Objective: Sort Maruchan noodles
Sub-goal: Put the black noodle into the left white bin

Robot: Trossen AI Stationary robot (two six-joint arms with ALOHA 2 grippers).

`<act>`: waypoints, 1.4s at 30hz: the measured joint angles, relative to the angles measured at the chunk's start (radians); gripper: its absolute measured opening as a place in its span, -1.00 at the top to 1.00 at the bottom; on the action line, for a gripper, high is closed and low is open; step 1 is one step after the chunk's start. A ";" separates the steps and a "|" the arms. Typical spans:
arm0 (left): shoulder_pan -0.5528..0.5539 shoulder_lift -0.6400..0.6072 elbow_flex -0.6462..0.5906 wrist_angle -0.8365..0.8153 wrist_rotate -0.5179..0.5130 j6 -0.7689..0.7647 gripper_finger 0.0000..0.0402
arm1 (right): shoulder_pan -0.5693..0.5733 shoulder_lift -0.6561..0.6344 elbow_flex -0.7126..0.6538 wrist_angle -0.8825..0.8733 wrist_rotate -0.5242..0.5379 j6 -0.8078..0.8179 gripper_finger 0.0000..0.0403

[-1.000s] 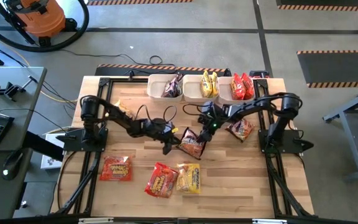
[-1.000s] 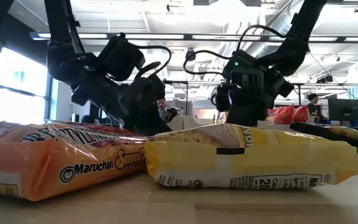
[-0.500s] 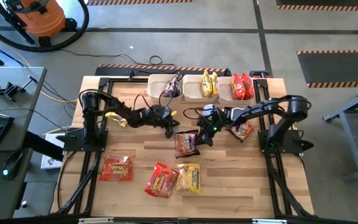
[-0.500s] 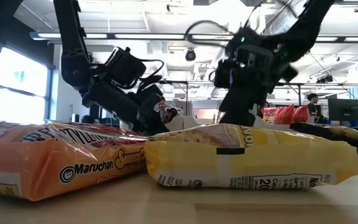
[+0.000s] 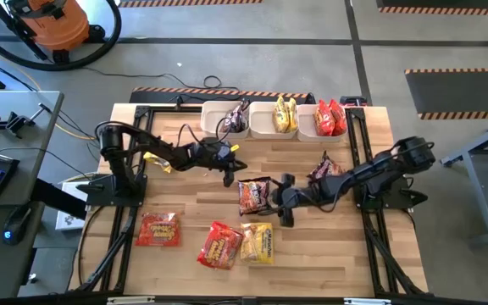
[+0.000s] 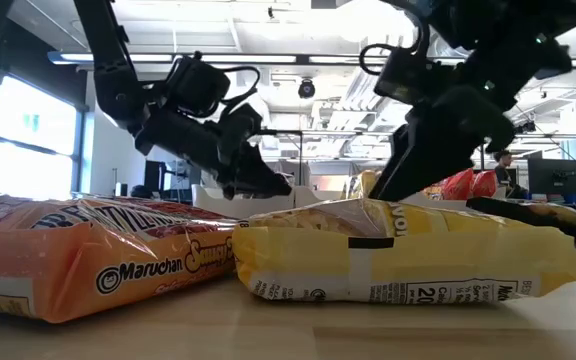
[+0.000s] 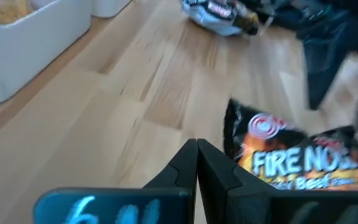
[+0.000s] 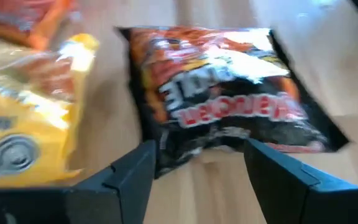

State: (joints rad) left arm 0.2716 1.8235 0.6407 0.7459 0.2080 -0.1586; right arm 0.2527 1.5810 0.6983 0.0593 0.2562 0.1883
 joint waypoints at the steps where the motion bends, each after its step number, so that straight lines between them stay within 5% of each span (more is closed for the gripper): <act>1: -0.003 -0.004 0.000 0.002 0.001 -0.021 1.00 | 0.014 0.012 0.000 0.016 0.038 0.016 -0.14; 10: -0.045 -0.010 0.001 0.007 0.121 -0.075 0.79 | 0.063 0.142 0.000 0.105 0.069 0.039 -0.02; 17: -0.139 -0.021 0.000 -0.002 0.106 -0.048 0.55 | 0.005 0.171 0.000 0.234 0.051 0.019 0.40; 23: -0.220 -0.125 0.001 -0.110 -0.037 0.065 0.41 | -0.085 0.172 0.000 0.339 -0.054 0.057 0.94; 30: -0.314 -0.228 0.000 -0.381 -0.217 0.088 0.29 | -0.157 0.174 0.000 0.414 -0.117 0.120 0.97; 37: -0.382 -0.227 0.000 -0.390 -0.407 0.074 0.23 | -0.188 0.175 0.000 0.550 -0.205 0.139 0.99; 42: -0.386 -0.227 0.000 -0.333 -0.425 0.083 0.19 | -0.188 0.175 0.036 0.537 -0.237 0.094 1.00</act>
State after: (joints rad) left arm -0.1143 1.5967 0.6411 0.4131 -0.2173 -0.0753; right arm 0.0650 1.7561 0.7340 0.5967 0.0195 0.2824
